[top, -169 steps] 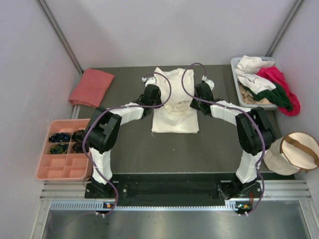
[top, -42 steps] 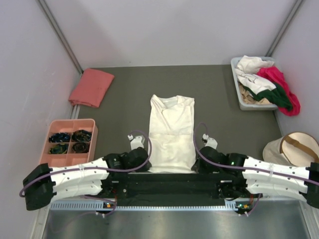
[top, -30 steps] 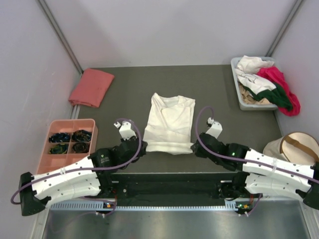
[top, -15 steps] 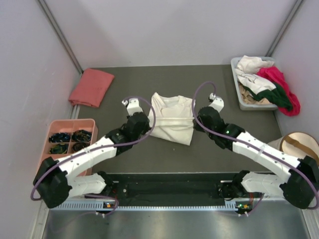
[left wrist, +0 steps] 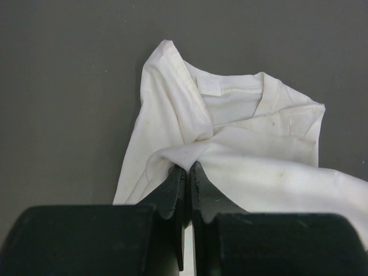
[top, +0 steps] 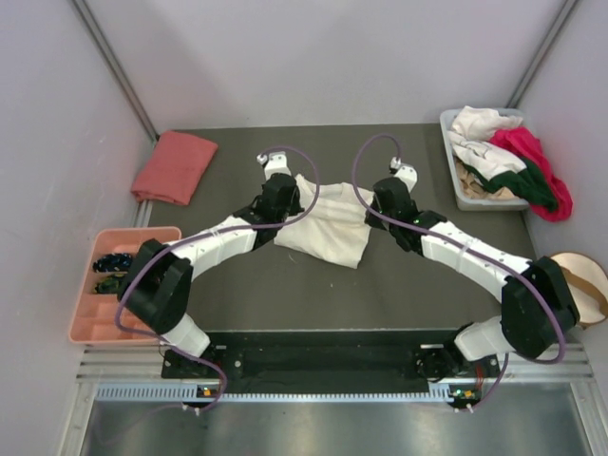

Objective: Fold and stack the t-shirts
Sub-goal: Fold the long partially folded tshirt into a neat square

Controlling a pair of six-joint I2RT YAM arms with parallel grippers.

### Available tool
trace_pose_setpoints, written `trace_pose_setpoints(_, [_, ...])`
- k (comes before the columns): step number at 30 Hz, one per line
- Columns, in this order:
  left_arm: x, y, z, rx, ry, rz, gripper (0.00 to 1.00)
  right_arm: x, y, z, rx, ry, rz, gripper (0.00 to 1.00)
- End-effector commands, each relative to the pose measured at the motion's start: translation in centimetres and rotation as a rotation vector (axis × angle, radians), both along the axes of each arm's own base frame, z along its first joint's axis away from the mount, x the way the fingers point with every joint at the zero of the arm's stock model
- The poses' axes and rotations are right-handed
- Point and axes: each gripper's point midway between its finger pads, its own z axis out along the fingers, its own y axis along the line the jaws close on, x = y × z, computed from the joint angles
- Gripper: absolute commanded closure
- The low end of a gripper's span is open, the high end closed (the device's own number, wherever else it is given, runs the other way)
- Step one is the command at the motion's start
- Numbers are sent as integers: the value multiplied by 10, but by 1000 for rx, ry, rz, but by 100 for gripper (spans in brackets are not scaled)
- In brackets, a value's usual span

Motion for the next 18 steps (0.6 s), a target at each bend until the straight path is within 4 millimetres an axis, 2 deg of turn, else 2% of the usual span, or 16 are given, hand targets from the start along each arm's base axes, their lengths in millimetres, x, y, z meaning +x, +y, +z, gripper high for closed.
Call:
trace_pose_setpoints(1, [33,-17,33,-67,-102,-32,100,26,6,26,62,-79,6,100])
trace_pose_setpoints(12, [67,-14,22,-69,-87,-24,100,59,-5,9,81,-55,-11,100])
trace_pose_setpoints(18, [78,-6,15,-65,-75,-6,100,77,0,4,90,-50,14,100])
